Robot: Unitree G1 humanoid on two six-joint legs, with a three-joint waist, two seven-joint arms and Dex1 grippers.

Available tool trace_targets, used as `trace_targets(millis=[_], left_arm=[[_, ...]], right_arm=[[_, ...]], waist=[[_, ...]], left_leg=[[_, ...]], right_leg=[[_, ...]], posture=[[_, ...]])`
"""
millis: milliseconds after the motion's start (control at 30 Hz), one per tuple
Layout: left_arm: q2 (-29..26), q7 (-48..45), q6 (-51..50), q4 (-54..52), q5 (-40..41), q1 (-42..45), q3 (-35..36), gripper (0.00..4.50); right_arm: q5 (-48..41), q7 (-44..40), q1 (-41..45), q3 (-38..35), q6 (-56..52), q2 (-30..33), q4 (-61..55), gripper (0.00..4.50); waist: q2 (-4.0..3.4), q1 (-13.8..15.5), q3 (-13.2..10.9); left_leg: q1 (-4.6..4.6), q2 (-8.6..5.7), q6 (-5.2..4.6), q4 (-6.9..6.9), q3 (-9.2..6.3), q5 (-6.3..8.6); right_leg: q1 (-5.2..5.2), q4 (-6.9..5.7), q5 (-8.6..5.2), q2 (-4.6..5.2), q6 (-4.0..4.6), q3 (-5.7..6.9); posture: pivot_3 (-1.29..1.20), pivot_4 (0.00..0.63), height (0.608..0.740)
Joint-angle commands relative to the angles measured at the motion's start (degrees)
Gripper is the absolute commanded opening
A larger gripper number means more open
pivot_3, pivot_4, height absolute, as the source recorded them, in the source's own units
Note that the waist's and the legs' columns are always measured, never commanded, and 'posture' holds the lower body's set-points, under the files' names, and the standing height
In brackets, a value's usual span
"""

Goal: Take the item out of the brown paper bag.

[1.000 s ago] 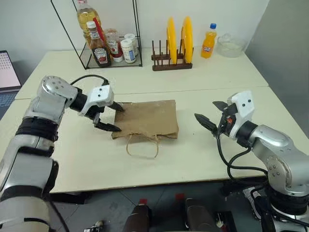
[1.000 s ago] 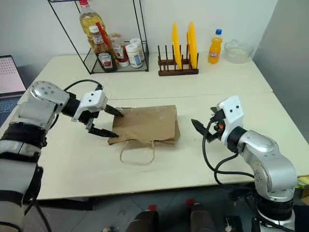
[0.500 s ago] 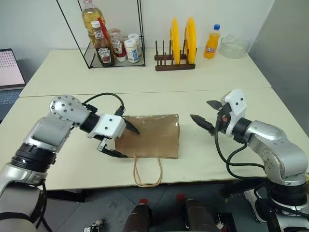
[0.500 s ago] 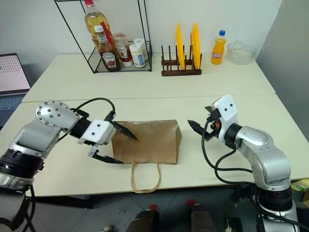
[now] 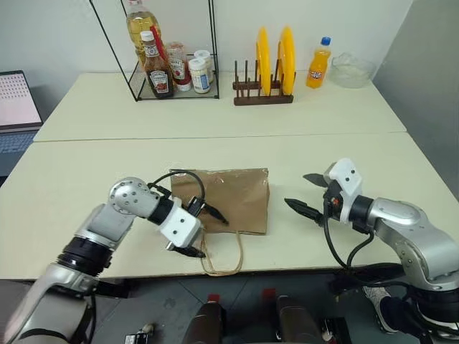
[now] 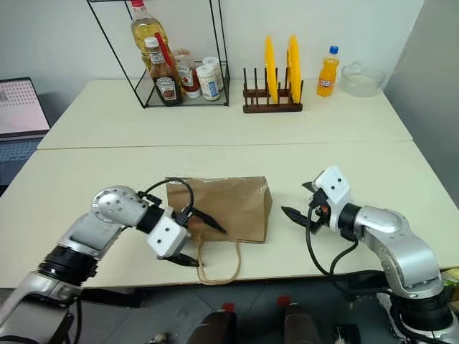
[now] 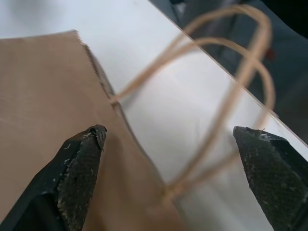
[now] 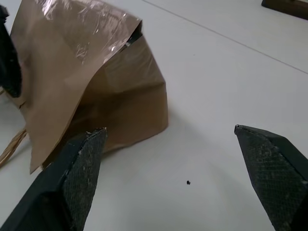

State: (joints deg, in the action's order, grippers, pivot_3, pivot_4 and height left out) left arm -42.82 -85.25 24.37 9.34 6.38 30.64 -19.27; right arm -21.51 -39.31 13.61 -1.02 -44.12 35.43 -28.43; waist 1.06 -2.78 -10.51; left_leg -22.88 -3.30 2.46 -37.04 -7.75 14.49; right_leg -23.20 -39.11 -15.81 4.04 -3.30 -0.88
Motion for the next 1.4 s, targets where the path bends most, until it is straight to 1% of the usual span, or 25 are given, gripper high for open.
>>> trace_targets(millis=[33, 100, 233, 267, 300, 333, 467, 500, 667, 867, 1000, 1067, 1167, 1267, 1400], left_arm=[[1.61, 3.85, -10.09, -4.13, 4.59, -0.43, 2.76, 3.65], [1.98, 4.48, -16.34, -6.57, 7.24, -0.64, 3.62, 2.97], [2.57, 6.63, -27.67, -9.41, 11.56, 0.51, 5.60, 1.75], [2.85, 7.36, -29.68, -9.73, 12.16, 0.89, 6.06, 1.71], [3.26, 8.23, -32.17, -9.98, 13.00, 1.37, 6.61, 1.44], [3.89, 9.49, -35.02, -10.10, 14.10, 1.95, 7.33, 1.30], [6.50, 14.61, -43.69, -10.15, 16.61, 3.65, 9.67, 0.17], [7.21, 15.97, -45.40, -10.03, 16.94, 4.02, 10.22, 0.01], [11.05, 23.14, -53.20, -8.58, 18.43, 6.10, 13.11, 0.01], [14.14, 27.59, -55.02, -6.99, 18.50, 6.93, 15.06, 0.01], [14.73, 28.29, -54.99, -5.67, 18.48, 7.22, 15.70, 0.01], [14.68, 28.26, -54.80, -5.26, 18.30, 7.22, 15.83, 0.01], [14.52, 28.39, -54.77, -4.78, 18.19, 7.45, 16.19, 0.01], [14.37, 28.35, -54.51, -4.39, 18.08, 7.57, 16.40, 0.01], [14.63, 28.65, -54.81, -4.73, 18.29, 7.45, 16.59, 0.01]], right_arm=[[1.37, -2.75, -3.17, 0.45, 4.98, 3.45, -3.28, 4.50], [2.74, -3.98, -5.23, 1.44, 8.18, 5.26, -3.56, 4.50], [7.73, -6.23, -7.87, 4.56, 17.52, 8.14, -2.17, 4.50], [9.13, -6.45, -8.21, 5.25, 20.04, 8.49, -1.40, 4.50], [11.36, -6.59, -8.48, 6.34, 23.79, 8.86, -0.11, 4.50], [14.43, -6.54, -8.56, 7.89, 28.89, 9.27, 1.73, 4.50], [23.83, -5.24, -7.23, 12.35, 46.74, 9.21, 8.92, 4.50], [25.52, -4.90, -6.69, 13.20, 50.58, 9.02, 10.56, 4.50], [33.58, -0.80, -4.44, 16.07, 69.44, 7.95, 18.23, 4.50], [40.95, 7.16, -2.94, 16.76, 88.21, 5.46, 23.45, 4.50], [47.03, 11.54, -1.29, 18.81, 99.95, 4.11, 29.53, 4.50], [48.26, 12.56, 1.29, 20.14, 101.27, 2.13, 32.76, 4.50], [46.24, 12.22, 4.25, 21.23, 101.35, 0.37, 34.65, 4.50], [42.77, 9.57, 6.28, 22.93, 99.54, 0.01, 34.50, 4.50], [43.41, 8.65, 6.99, 23.95, 99.44, -0.13, 34.43, 4.50]], waist=[[0.00, -0.02, 0.00], [0.01, -0.10, 0.00], [0.00, -0.23, 0.00], [0.00, -0.22, 0.00], [0.01, -0.22, 0.00], [0.01, -0.18, 0.00], [0.02, -0.15, 0.00], [0.02, -0.13, 0.00], [0.03, 0.01, -0.01], [0.03, 0.20, 0.00], [0.04, 0.46, 0.00], [0.04, 0.39, 0.00], [0.04, 0.25, 0.00], [0.04, 0.37, 0.00], [0.04, 0.51, 0.00]], left_leg=[[0.00, 0.00, 0.00, 0.00, 0.01, 0.00], [0.01, 0.00, 0.00, 0.01, 0.01, 0.00], [0.05, 0.01, 0.00, 0.02, 0.03, 0.00], [0.05, 0.01, 0.00, 0.02, 0.02, 0.00], [0.06, 0.02, 0.00, 0.02, 0.02, 0.00], [0.05, 0.02, 0.00, 0.01, 0.01, 0.00], [0.06, 0.01, 0.02, 0.00, 0.02, -0.01], [0.05, 0.00, 0.02, 0.00, 0.03, -0.01], [0.07, 0.01, 0.25, -0.01, 0.04, -0.14], [0.10, 0.01, 0.27, 0.00, 0.05, -0.15], [0.10, -0.02, 0.28, -0.01, 0.08, -0.15], [0.13, -0.01, 0.29, 0.00, 0.10, -0.16], [0.16, 0.01, 0.32, 0.02, 0.13, -0.18], [0.15, 0.00, 0.33, 0.00, 0.10, -0.18], [0.15, -0.01, 0.33, 0.00, 0.08, -0.18]], right_leg=[[0.00, 0.00, 0.00, 0.00, 0.00, 0.00], [0.00, 0.00, 0.00, -0.02, 0.00, 0.02], [0.00, -0.02, -0.01, -0.05, -0.01, 0.02], [0.00, -0.02, -0.01, -0.05, -0.01, 0.02], [0.01, -0.02, -0.01, -0.06, -0.01, 0.03], [0.01, -0.02, -0.01, -0.06, -0.01, 0.03], [0.03, 0.00, -0.01, -0.05, -0.01, 0.03], [0.03, 0.00, -0.01, -0.05, -0.01, 0.04], [0.03, 0.00, -0.01, -0.05, -0.01, 0.01], [0.03, 0.00, 0.00, -0.05, 0.00, -0.02], [0.03, 0.01, 0.00, -0.05, 0.00, -0.06], [0.03, 0.00, 0.00, -0.05, 0.00, -0.08], [0.03, -0.01, 0.00, -0.07, 0.01, -0.10], [0.03, 0.00, 0.00, -0.05, 0.01, -0.11], [0.04, 0.01, 0.00, -0.04, 0.01, -0.09]], posture=[[0.00, 0.150, 0.740], [0.00, 0.150, 0.740], [0.00, 0.150, 0.740], [0.00, 0.150, 0.740], [0.00, 0.150, 0.740], [0.00, 0.150, 0.740], [0.00, 0.150, 0.740], [0.00, 0.150, 0.740], [0.00, 0.150, 0.740], [0.00, 0.150, 0.740], [0.00, 0.150, 0.740], [0.00, 0.150, 0.740], [0.00, 0.150, 0.740], [0.00, 0.150, 0.740], [0.00, 0.150, 0.740]])
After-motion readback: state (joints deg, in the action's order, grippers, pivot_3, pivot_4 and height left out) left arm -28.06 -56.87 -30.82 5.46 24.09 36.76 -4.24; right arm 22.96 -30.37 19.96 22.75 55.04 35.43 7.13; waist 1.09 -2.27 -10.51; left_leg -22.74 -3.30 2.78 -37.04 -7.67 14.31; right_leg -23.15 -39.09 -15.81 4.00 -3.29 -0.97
